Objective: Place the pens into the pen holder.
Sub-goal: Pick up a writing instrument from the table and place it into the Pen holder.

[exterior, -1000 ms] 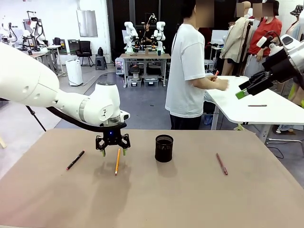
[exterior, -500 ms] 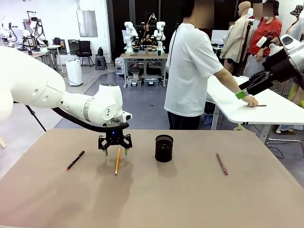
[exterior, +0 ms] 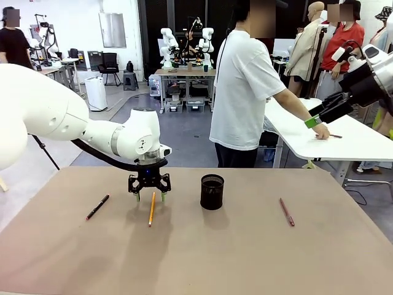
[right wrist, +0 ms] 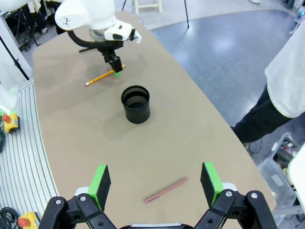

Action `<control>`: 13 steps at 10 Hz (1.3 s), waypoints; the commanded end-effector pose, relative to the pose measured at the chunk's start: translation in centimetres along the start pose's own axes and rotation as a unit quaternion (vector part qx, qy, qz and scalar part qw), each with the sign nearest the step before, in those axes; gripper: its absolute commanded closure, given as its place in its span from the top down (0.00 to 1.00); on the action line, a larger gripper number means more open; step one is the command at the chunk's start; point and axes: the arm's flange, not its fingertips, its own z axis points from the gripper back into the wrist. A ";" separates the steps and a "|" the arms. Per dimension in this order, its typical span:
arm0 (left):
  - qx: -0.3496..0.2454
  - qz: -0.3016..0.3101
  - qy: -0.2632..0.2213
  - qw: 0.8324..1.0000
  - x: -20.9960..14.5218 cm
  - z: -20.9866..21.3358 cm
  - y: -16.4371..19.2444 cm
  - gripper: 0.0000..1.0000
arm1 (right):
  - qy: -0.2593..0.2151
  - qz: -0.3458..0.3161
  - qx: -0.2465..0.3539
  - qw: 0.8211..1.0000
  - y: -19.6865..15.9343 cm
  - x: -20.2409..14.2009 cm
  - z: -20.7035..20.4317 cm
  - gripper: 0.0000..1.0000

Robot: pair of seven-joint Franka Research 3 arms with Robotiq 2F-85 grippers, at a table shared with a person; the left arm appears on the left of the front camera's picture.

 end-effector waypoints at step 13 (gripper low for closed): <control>-0.053 -0.026 0.014 0.998 -2.1 1.1 2.3 0.00 | -0.002 0.001 -0.002 1.000 -0.1 0.3 0.1 1.00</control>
